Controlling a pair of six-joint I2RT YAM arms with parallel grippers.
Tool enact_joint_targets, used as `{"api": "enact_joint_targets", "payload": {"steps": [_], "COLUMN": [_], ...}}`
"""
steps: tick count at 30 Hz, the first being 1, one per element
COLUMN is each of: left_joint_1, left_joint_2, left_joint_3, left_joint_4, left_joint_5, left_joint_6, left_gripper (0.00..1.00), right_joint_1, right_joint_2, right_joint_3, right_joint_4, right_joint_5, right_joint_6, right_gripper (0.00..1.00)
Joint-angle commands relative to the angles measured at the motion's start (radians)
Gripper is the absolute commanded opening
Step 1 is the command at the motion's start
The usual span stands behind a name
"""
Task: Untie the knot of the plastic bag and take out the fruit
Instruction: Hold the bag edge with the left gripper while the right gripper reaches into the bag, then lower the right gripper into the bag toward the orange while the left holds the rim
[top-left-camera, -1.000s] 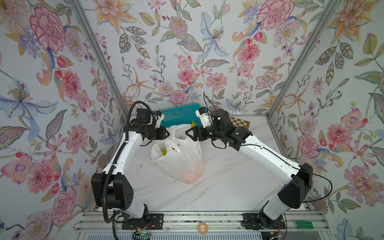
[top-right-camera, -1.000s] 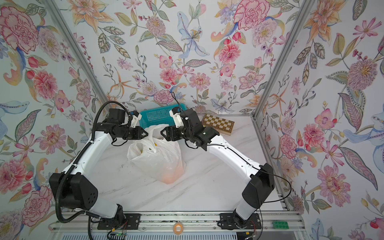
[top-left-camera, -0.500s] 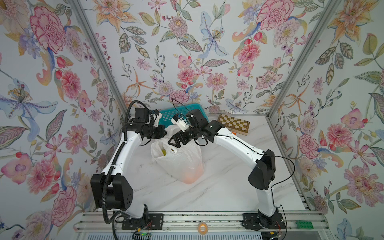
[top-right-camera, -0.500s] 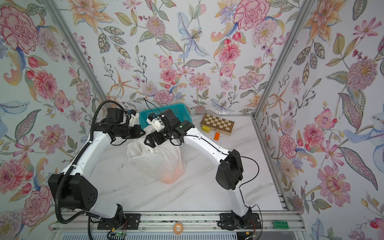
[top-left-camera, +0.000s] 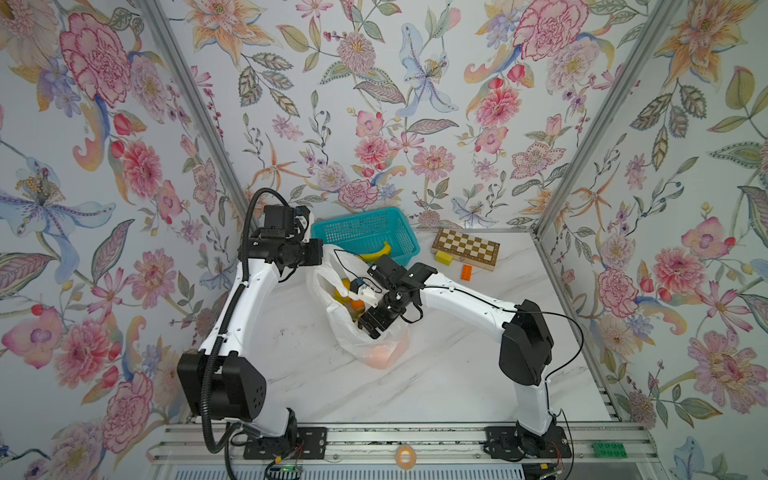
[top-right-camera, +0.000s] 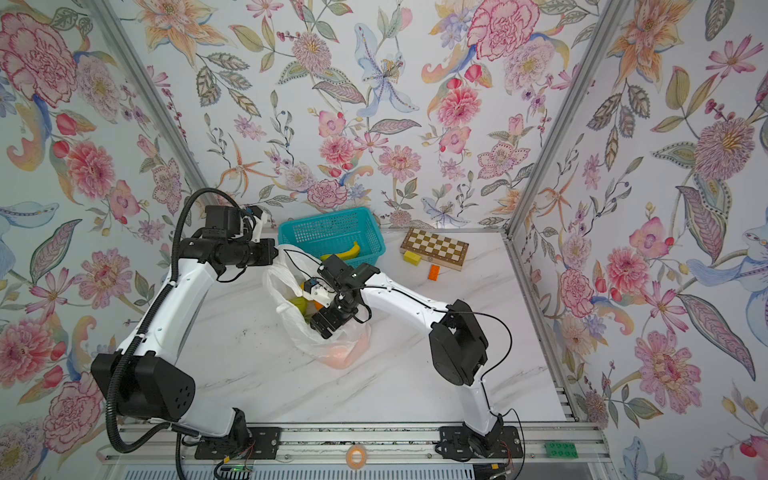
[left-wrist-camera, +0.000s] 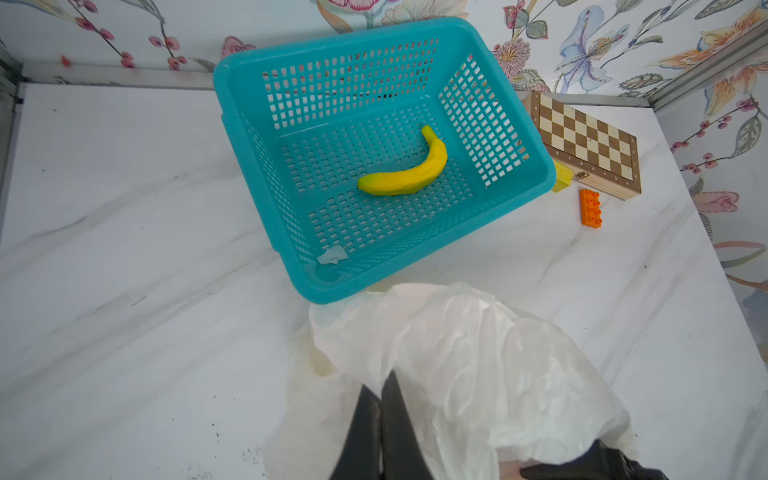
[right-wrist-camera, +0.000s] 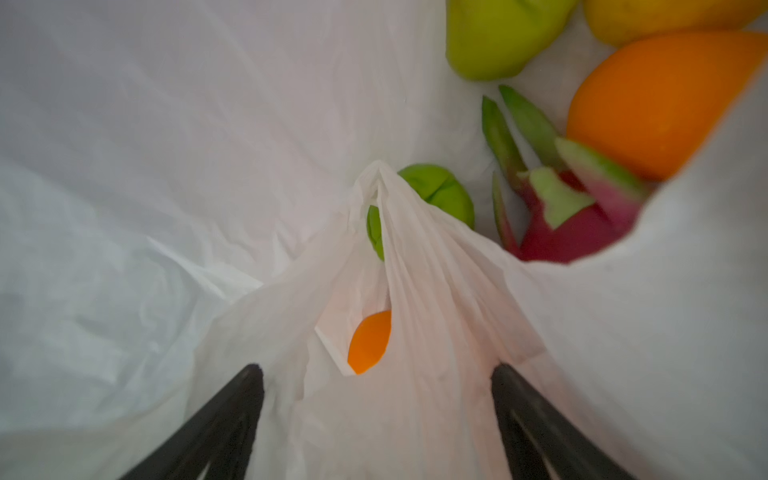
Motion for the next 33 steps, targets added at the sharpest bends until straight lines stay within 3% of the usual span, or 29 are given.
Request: {"api": "enact_joint_targets", "payload": {"steps": [1, 8, 13, 19, 26, 33], "left_joint_1": [0.013, 0.028, 0.022, 0.022, 0.016, -0.036], "left_joint_2": [0.053, 0.098, 0.054, -0.078, -0.205, -0.352], "left_joint_3": [0.026, 0.047, -0.008, -0.101, -0.136, -0.221], "left_joint_4": [0.047, 0.074, 0.114, 0.127, 0.051, -0.003], "left_joint_5": [-0.102, -0.159, -0.034, -0.008, -0.012, -0.050], "left_joint_6": [0.042, 0.036, 0.007, -0.053, -0.155, -0.283], "left_gripper": [0.00, 0.01, 0.23, 0.40, 0.44, 0.46], "right_joint_1": [0.015, 0.039, 0.044, 0.046, 0.037, 0.019], "right_joint_2": [-0.095, -0.189, -0.187, -0.154, -0.106, -0.022], "right_joint_3": [-0.122, -0.297, -0.192, -0.056, 0.060, 0.066], "right_joint_4": [-0.010, 0.027, 0.032, 0.081, 0.127, 0.180], "right_joint_5": [0.054, 0.170, 0.171, 0.137, 0.125, 0.118], "right_joint_6": [-0.016, 0.003, 0.044, 0.129, 0.180, 0.278], "right_gripper": [0.87, 0.87, 0.90, 0.92, 0.91, 0.86]}}
